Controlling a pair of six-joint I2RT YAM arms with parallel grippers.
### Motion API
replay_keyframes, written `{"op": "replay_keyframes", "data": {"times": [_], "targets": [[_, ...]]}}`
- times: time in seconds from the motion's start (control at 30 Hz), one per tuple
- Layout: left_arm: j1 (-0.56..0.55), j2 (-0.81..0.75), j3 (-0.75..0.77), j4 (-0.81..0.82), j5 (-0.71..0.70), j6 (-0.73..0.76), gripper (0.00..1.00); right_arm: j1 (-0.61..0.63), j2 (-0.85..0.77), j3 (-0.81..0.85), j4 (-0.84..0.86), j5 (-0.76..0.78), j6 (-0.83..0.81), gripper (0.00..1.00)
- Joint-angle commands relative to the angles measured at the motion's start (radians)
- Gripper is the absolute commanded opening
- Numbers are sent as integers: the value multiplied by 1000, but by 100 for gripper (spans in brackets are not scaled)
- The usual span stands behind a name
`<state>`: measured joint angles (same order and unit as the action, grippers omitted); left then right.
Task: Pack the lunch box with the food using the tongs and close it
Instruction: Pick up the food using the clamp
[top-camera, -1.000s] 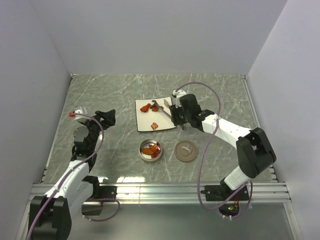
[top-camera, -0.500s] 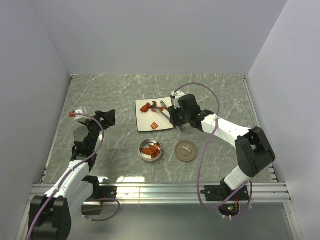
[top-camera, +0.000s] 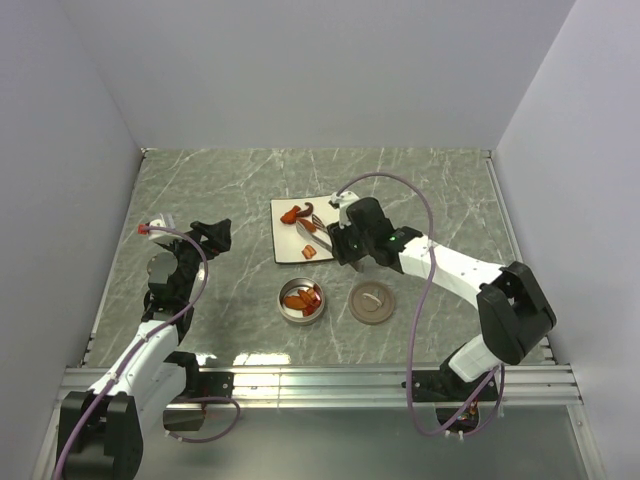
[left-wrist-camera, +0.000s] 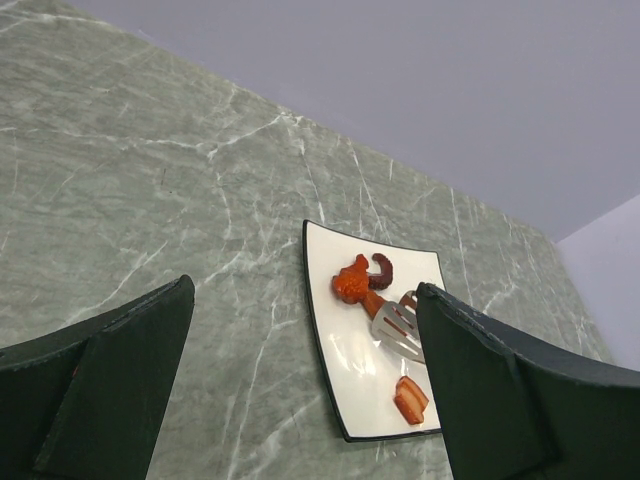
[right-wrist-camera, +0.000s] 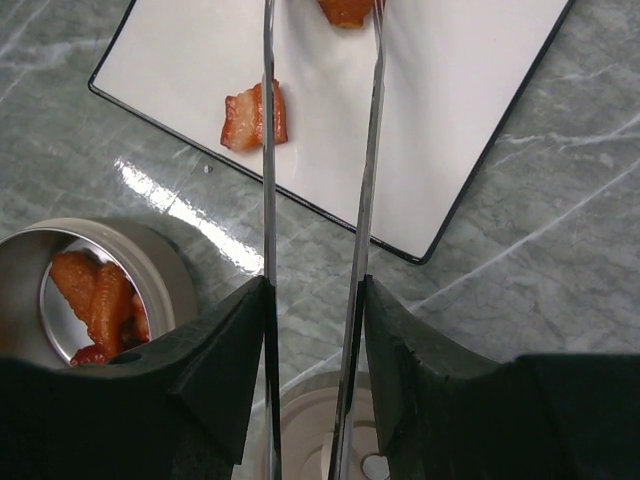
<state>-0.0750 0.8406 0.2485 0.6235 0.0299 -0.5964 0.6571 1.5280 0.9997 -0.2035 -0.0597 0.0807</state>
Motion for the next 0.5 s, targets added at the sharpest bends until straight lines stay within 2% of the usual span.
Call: {"op": "replay_keyframes", "data": {"times": [0.0,0.3,0.47], "targets": [[6,-9,-6,41,16,-13,100,12,-3,20,-17,32,4,50],[6,-9,-6,44,19,-13,99,55,50,73,-86,110,-4,47],[6,-9,-8,45,19,-13,99,79,49,91,-114,112,-16,37]]}}
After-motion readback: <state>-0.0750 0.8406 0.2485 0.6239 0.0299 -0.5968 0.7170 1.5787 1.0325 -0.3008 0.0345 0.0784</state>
